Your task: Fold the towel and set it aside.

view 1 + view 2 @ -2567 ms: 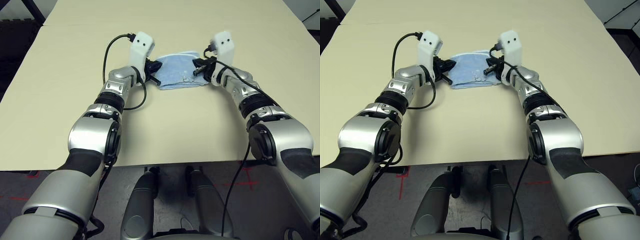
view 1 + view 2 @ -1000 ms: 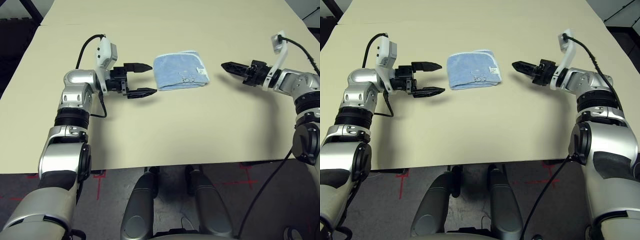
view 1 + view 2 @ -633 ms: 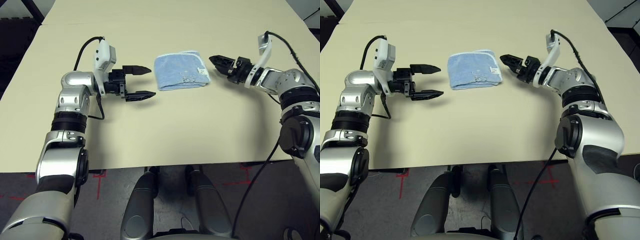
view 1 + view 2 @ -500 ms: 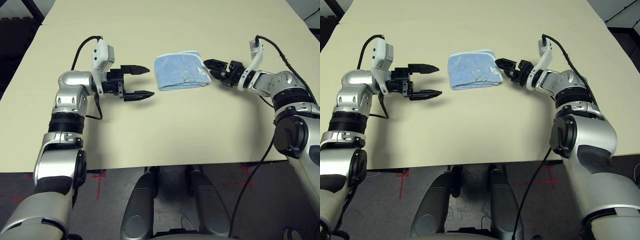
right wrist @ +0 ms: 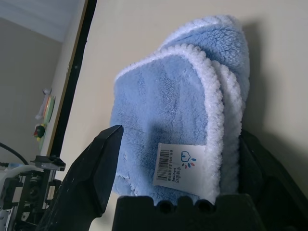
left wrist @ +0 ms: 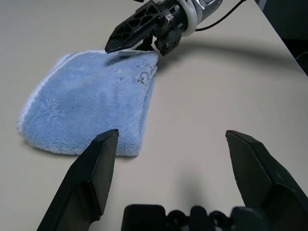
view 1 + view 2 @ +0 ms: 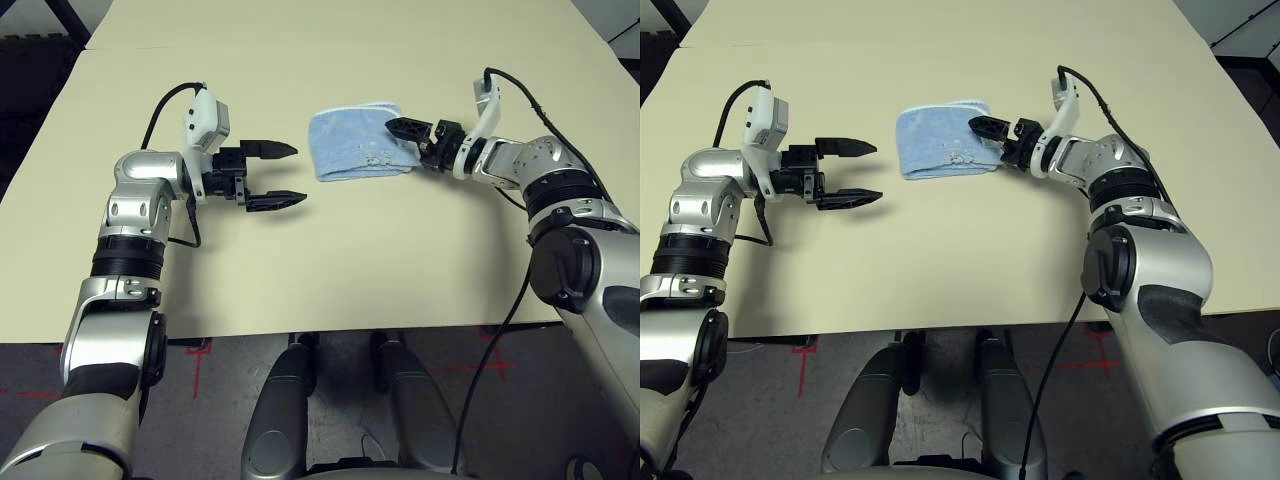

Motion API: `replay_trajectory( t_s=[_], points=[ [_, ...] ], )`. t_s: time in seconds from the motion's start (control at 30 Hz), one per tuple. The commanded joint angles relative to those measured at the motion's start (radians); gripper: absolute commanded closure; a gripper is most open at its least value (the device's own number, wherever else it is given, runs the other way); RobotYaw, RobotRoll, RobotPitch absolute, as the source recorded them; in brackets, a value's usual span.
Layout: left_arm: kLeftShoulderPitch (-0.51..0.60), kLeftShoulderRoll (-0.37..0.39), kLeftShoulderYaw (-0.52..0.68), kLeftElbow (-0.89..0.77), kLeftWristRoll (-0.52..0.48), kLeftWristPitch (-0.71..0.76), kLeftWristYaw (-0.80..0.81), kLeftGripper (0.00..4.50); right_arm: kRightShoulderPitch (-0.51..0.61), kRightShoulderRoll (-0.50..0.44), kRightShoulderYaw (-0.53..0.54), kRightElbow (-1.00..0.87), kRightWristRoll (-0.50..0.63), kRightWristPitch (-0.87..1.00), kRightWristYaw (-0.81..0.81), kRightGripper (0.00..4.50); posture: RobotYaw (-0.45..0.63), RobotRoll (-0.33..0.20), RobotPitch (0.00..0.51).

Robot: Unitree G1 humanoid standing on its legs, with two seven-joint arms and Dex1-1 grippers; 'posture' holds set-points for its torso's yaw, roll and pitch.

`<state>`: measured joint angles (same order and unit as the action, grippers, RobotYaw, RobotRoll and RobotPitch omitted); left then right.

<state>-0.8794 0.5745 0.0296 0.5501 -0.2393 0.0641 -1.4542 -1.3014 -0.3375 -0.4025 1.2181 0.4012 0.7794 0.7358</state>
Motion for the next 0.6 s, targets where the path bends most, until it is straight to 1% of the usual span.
replay_trajectory(
  t_s=[0.03,0.07,0.17,0.23,0.27,0.4,0.43,0.5,0.53,0.6],
  points=[
    [0.02,0.015,-0.014,-0.031,-0.011,0.007,-0.001,0.0,0.001,0.018,0.011,0.026,-0.009,0.014,-0.005,0.02,0.16,0.0,0.294],
    [0.019,0.015,-0.014,-0.031,-0.012,0.007,-0.001,0.0,0.0,0.019,0.012,0.027,-0.01,0.012,-0.005,0.02,0.16,0.0,0.294],
    [0.022,0.015,-0.016,-0.036,-0.012,0.01,-0.001,0.0,0.004,0.019,0.009,0.024,-0.006,0.014,0.006,0.59,0.16,0.0,0.29],
    [0.023,0.015,-0.017,-0.039,-0.012,0.013,-0.001,0.0,0.005,0.018,0.009,0.022,-0.005,0.02,0.016,1.31,0.16,0.0,0.29],
    [0.023,0.016,-0.018,-0.04,-0.012,0.014,-0.001,0.0,0.006,0.017,0.01,0.019,-0.004,0.024,0.02,1.75,0.16,0.0,0.29],
    [0.021,0.016,-0.023,-0.037,-0.011,0.013,-0.003,0.0,0.006,0.012,0.006,0.008,0.002,0.034,0.036,3.23,0.14,0.0,0.285],
    [0.02,0.015,-0.024,-0.035,-0.011,0.011,-0.003,0.0,0.007,0.01,0.005,0.006,0.003,0.035,0.038,3.69,0.14,0.0,0.285],
    [0.019,0.014,-0.027,-0.032,-0.01,0.01,-0.004,0.0,0.008,0.006,0.002,0.003,0.006,0.038,0.039,4.41,0.14,0.0,0.284],
    [0.019,0.014,-0.027,-0.032,-0.01,0.01,-0.004,0.0,0.009,0.005,0.001,0.002,0.006,0.038,0.041,4.49,0.14,0.0,0.284],
    [0.018,0.013,-0.029,-0.03,-0.009,0.009,-0.005,0.0,0.01,-0.005,-0.013,-0.003,0.017,0.032,0.04,4.49,0.13,0.0,0.283]
  ],
)
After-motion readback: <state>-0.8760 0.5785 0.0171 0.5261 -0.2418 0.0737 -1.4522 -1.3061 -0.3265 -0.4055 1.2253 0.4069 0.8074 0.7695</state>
